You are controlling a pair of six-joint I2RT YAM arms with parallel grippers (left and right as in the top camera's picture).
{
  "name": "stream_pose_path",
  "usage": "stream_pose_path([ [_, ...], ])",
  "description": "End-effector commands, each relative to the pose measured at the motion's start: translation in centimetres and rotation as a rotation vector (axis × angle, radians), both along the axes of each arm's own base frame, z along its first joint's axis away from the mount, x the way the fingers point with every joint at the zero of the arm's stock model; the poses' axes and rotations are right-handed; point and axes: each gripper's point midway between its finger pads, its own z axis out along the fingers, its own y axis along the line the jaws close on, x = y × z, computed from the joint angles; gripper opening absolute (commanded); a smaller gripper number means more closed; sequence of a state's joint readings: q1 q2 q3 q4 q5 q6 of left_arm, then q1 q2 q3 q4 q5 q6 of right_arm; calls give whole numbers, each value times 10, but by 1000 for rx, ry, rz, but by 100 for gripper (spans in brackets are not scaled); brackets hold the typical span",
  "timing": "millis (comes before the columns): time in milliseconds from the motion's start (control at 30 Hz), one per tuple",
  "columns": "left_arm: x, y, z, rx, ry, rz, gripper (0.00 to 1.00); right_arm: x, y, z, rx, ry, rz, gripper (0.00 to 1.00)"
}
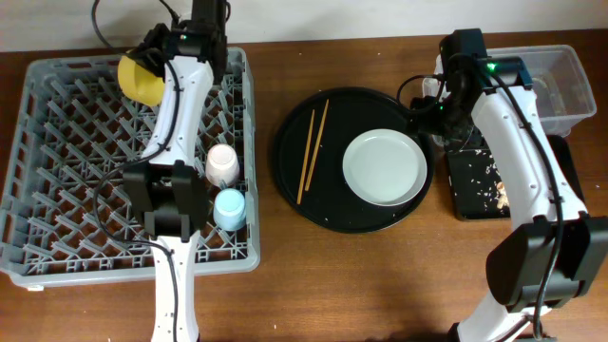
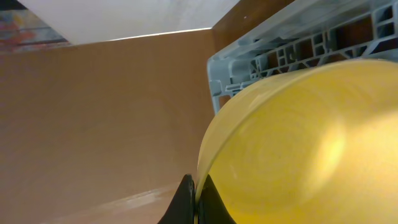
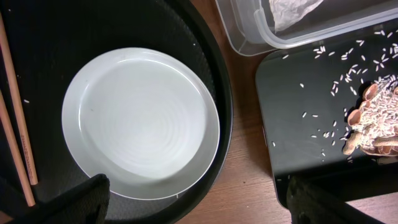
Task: Sort waste into correct bins and load items into the dishwasher rack
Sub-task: 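Lower the yellow bowl into the back of the rack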
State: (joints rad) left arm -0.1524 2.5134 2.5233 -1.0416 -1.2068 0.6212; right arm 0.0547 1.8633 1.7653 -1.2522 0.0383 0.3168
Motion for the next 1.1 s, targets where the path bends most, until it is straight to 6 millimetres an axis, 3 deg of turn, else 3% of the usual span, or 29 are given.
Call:
stream_pose_path([
  [0, 2, -18, 3, 29, 9, -28, 0, 3, -2, 15, -16, -45, -3, 92],
  [233, 8, -41, -7, -32, 23, -97, 0, 2, -2, 15, -16, -43, -3, 92],
  [533, 4, -47, -17, -66, 47, -107, 0, 2, -2, 15, -15, -42, -3, 92],
  [667, 0, -64, -31, -126, 102, -154, 0, 2, -2, 15, -15, -41, -3, 92],
  [833, 0, -90, -31, -119, 116, -203, 2, 2, -2, 15, -16, -41, -3, 92],
  [900, 0, -89, -27, -92, 121, -204, 0, 1, -2, 15, -16, -40, -3, 92],
  [1000, 4, -72, -5, -5, 19, -131, 0, 1, -2, 15, -16, -38, -3, 92],
  [1067, 6, -68, -3, -10, 0, -124, 0, 1, -2, 15, -16, -39, -3, 92],
])
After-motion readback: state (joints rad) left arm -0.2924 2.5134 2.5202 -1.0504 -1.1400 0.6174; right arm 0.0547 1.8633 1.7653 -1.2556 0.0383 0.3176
